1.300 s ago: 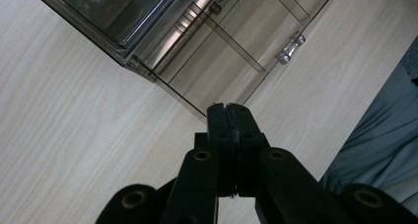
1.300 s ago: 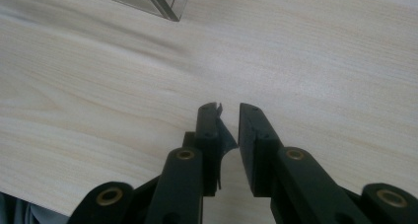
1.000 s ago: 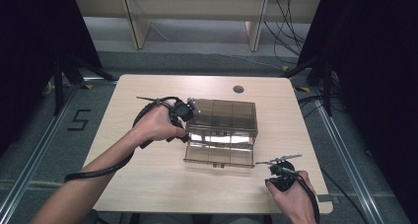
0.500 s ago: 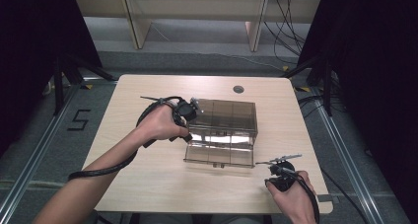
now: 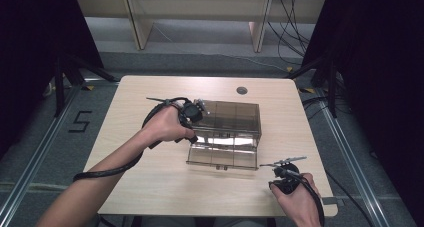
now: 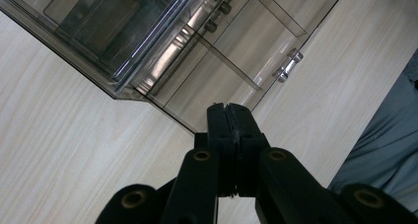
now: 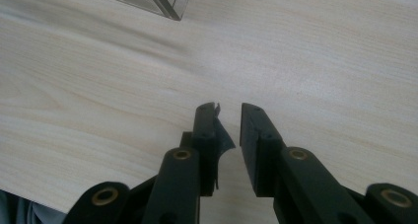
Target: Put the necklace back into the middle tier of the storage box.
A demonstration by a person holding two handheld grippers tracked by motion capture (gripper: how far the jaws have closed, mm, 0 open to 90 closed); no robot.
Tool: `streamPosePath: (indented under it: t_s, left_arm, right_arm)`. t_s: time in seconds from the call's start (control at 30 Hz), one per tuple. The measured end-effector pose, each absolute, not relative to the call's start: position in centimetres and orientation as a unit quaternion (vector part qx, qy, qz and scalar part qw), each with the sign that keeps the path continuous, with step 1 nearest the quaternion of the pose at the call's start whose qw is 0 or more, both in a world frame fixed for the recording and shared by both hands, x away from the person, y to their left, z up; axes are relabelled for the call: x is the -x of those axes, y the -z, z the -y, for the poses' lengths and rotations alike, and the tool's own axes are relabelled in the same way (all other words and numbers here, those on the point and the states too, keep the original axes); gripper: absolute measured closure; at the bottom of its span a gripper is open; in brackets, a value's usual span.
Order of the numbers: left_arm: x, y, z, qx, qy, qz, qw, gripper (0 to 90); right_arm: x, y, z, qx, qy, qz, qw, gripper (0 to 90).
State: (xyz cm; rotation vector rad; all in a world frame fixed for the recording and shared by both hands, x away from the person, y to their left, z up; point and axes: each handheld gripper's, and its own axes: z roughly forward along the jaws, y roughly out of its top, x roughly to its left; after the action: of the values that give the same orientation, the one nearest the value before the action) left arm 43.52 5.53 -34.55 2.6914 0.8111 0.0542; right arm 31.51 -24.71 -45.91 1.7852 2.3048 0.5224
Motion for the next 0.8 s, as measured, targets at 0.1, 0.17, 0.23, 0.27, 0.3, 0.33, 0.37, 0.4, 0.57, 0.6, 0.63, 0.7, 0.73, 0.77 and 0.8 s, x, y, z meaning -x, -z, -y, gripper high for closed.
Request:
streamPosePath:
  t_s: [0.1, 0.17, 0.23, 0.27, 0.3, 0.33, 0.37, 0.4, 0.57, 0.6, 0.63, 0.7, 0.73, 0.77, 0.8]
  left_arm:
    - [-43.5, 34.5, -5.4, -0.944, -0.02, -0.286, 0.164, 88.3]
    - [-43.6, 34.5, -5.2, -0.944, -0.02, -0.284, 0.164, 88.3]
    - [-43.6, 34.5, -5.2, -0.946, -0.021, -0.281, 0.163, 88.2]
    - [-43.6, 34.5, -5.2, -0.946, -0.021, -0.281, 0.163, 88.2]
    - [-43.6, 34.6, -5.1, -0.946, -0.022, -0.28, 0.163, 88.2]
    - [-43.6, 34.6, -5.0, -0.945, -0.022, -0.281, 0.165, 88.3]
    - [-43.6, 34.7, -4.9, -0.946, -0.021, -0.281, 0.164, 88.3]
    - [-43.6, 34.7, -4.9, -0.946, -0.021, -0.281, 0.164, 88.3]
    - [-43.7, 34.8, -4.7, -0.948, -0.023, -0.276, 0.159, 88.2]
    - [-43.7, 34.8, -4.7, -0.948, -0.023, -0.276, 0.159, 88.3]
    - [-43.8, 34.8, -4.5, -0.948, -0.025, -0.275, 0.156, 88.3]
    - [-43.8, 34.9, -4.5, -0.948, -0.027, -0.276, 0.154, 88.2]
    - [-43.8, 34.9, -4.5, -0.948, -0.027, -0.276, 0.154, 88.3]
    - [-43.8, 35.0, -4.4, -0.95, -0.028, -0.274, 0.149, 88.3]
    - [-43.8, 35.0, -4.4, -0.95, -0.028, -0.274, 0.149, 88.3]
  right_arm:
    - [-31.5, 45.9, 24.8, -0.596, -0.174, -0.779, 0.089, 77.2]
    - [-31.5, 46.0, 24.7, -0.599, -0.178, -0.776, 0.09, 77.0]
    - [-31.6, 46.0, 24.7, -0.597, -0.176, -0.777, 0.092, 76.8]
    - [-31.6, 46.0, 24.7, -0.597, -0.176, -0.777, 0.092, 76.8]
    - [-31.6, 46.1, 24.8, -0.596, -0.177, -0.777, 0.093, 76.7]
    - [-31.6, 46.1, 24.8, -0.596, -0.177, -0.777, 0.093, 76.7]
    - [-31.6, 46.0, 24.9, -0.593, -0.176, -0.781, 0.091, 76.7]
    - [-31.6, 46.0, 24.9, -0.593, -0.176, -0.781, 0.091, 76.7]
    - [-31.6, 46.1, 24.8, -0.595, -0.177, -0.778, 0.093, 76.4]
    - [-31.6, 46.1, 24.8, -0.595, -0.177, -0.778, 0.093, 76.4]
    - [-31.6, 46.0, 24.9, -0.593, -0.177, -0.78, 0.09, 76.3]
    - [-31.5, 46.0, 24.8, -0.595, -0.177, -0.779, 0.088, 76.2]
    - [-31.5, 46.0, 24.8, -0.595, -0.177, -0.779, 0.088, 76.2]
    - [-31.5, 46.0, 24.9, -0.593, -0.177, -0.78, 0.09, 76.2]
    - [-31.5, 46.0, 24.9, -0.593, -0.177, -0.78, 0.09, 76.2]
